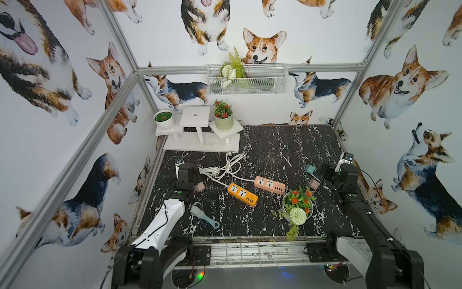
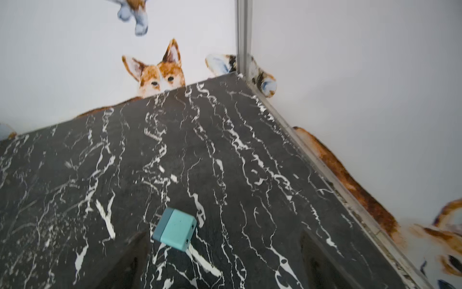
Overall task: Pull the plug off the socket
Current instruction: Reset both arms
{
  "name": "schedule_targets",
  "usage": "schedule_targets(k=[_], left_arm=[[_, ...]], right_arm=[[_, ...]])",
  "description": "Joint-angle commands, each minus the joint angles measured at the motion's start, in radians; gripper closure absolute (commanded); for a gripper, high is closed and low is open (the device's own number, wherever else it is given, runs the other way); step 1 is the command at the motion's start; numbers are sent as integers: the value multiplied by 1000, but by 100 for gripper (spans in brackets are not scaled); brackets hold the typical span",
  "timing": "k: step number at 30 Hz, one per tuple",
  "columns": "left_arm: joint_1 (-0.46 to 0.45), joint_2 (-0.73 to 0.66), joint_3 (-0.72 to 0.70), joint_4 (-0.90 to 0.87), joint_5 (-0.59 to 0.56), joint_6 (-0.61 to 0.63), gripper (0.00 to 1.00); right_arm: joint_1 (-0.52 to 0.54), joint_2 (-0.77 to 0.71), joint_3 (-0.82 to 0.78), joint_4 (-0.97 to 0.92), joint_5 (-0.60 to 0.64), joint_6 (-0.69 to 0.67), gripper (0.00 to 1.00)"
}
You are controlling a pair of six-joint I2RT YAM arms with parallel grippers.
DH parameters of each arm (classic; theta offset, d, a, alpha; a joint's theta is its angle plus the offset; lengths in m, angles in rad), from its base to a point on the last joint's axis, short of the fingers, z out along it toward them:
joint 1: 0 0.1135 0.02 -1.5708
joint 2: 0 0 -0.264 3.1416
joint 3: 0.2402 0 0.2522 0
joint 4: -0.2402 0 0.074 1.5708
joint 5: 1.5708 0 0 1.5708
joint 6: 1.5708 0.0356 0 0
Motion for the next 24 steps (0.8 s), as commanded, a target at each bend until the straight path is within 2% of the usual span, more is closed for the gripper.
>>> schedule_targets(k=[1,6,7,10,11,13,17,19,20,24], left_arm=[[21,57,-83,320,60,133,0],[35,216,-147,591,128,154,0],[40,241,-124,577,147,154,0],[58,321,-121,729,193,158,0],[59,341,-106,726,205,168,0],[61,389,-117,803,217,181,0],[62,438,-184,970,226,182,0],[61,493,-228,1112,217,195,0],[61,481,-226,1080,220,183,0],[62,480,-176,982,220,181,0]], right_arm=[[3,63,-68,263,-66,-62,0],[5,183,-133,428,-95,-65,0],[5,208,-146,485,-104,-66,0],[21,239,-99,427,-137,-86,0],[27,256,-106,457,-142,-86,0],[44,300,-142,582,-154,-96,0],[76,382,-168,679,-181,-147,0],[77,446,-205,819,-145,-129,0],[75,470,-204,855,-135,-124,0],[68,442,-129,667,-109,-101,0]])
